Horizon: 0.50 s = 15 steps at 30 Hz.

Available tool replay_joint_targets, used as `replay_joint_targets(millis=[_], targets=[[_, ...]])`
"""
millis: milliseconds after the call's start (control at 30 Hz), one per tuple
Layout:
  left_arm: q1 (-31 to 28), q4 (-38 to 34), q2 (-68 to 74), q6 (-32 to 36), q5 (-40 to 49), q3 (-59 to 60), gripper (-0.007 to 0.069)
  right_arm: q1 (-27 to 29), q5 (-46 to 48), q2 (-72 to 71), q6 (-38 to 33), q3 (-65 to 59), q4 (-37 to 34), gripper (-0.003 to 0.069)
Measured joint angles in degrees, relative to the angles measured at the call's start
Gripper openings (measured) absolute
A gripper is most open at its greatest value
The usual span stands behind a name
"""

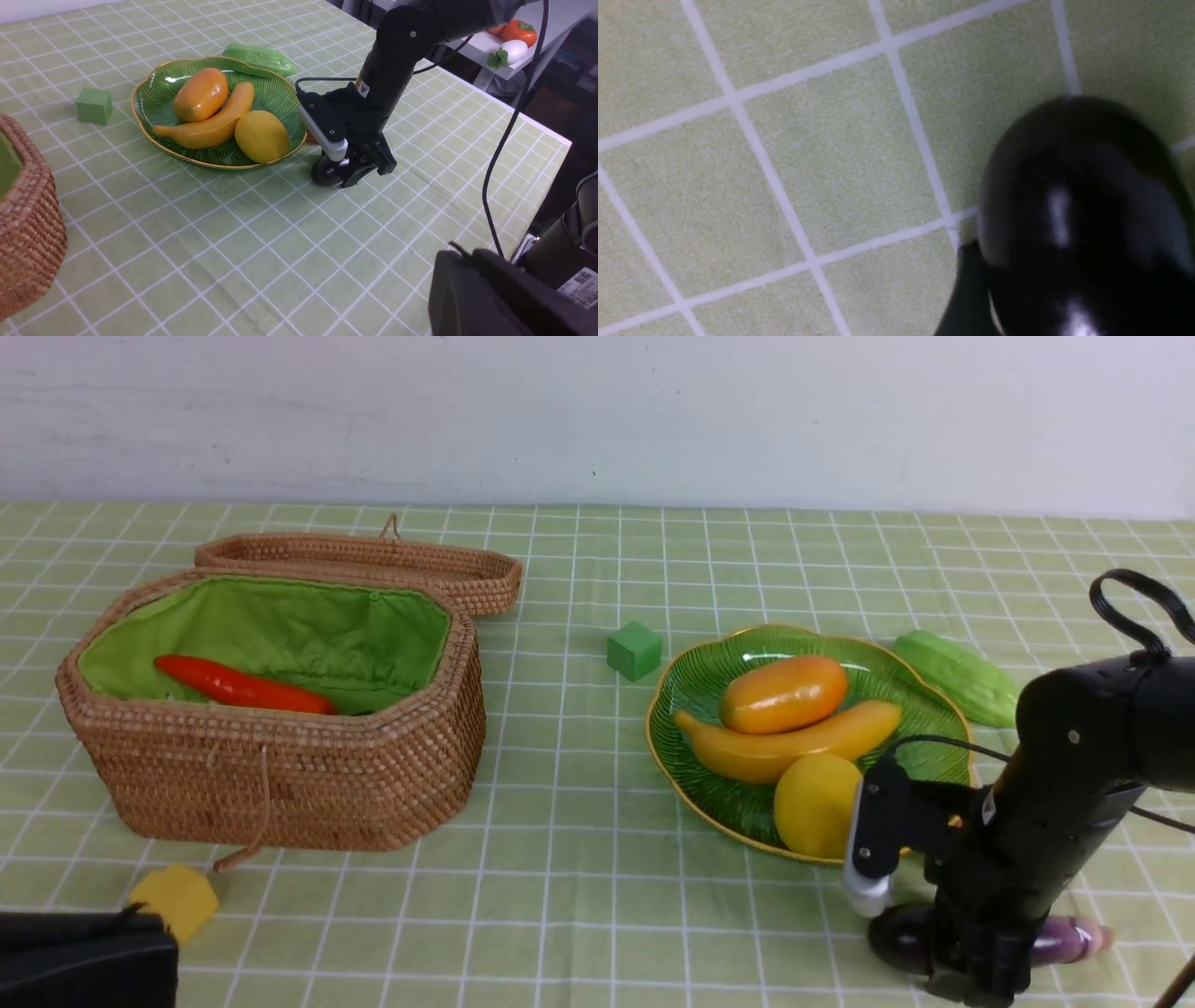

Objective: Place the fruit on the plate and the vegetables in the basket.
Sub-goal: Grab an eggplant with your right arm and place it in the basket on the left.

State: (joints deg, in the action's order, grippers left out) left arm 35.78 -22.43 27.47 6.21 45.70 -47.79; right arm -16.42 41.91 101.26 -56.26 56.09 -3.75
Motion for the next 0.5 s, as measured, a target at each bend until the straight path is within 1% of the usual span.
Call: replay_joint_targets(millis=[100, 200, 333, 400, 500], targets=[[0.00, 0.00, 0.00, 0.00, 0.00, 0.00, 0.0018, 0.00, 0.47, 0.28, -0.19, 0.17, 0.00, 0.0465], [0.00, 0.00, 0.00, 0.00, 0.05, 0.00, 0.0022, 0.00, 1.07, 0.35, -0.19, 0.35, -0.12, 0.0405], [0.00, 0.00, 0.00, 0.00, 0.45, 0.00, 0.0027, 0.00, 1.78, -0.28, -0.19, 0.35, -0.18, 0.0405], [0.00, 0.00, 0.00, 0.00, 0.50, 0.00, 0.0029, 0.00, 3.72, -1.12, -0.19, 0.35, 0.04, 0.0405], [0.00, 0.00, 0.00, 0.00, 0.72, 0.00, 0.0029, 0.00, 11.34, -5.34, 2.20, 2.19, -1.22, 0.0405]])
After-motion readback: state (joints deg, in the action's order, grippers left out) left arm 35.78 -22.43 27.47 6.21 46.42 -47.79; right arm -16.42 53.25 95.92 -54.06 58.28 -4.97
